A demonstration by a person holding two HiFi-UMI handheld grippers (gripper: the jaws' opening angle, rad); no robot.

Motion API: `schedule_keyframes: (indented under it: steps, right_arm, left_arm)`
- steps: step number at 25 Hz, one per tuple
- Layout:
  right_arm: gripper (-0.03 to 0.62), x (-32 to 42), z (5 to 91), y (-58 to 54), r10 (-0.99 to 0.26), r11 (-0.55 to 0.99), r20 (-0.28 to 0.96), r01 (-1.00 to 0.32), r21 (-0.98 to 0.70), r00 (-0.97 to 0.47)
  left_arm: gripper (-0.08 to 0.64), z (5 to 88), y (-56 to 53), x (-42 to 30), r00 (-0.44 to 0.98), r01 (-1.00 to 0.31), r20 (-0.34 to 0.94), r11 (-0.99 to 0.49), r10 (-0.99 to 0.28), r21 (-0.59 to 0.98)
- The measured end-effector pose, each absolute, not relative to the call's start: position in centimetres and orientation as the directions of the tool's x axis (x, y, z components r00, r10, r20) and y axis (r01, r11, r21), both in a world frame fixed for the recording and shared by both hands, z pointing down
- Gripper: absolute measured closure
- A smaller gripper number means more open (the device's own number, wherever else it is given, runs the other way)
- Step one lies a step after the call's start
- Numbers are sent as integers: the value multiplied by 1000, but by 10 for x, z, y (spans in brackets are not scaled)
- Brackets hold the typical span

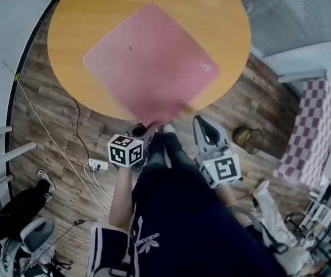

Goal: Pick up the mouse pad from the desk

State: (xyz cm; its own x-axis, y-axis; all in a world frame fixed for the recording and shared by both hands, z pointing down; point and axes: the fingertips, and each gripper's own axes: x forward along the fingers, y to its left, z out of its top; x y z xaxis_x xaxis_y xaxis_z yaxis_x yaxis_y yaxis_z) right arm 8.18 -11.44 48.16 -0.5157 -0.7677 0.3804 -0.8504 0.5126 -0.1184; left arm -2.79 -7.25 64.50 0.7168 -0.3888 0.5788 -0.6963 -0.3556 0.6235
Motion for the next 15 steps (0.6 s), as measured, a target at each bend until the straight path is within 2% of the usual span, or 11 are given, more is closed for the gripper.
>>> schedule_keyframes:
  steps: [15]
  right_arm:
    - [589, 89, 441, -134, -819, 505, 284, -861, -54, -498]
  left_arm:
    - [538, 580, -152, -56, 590, -800, 485, -389, -645, 456]
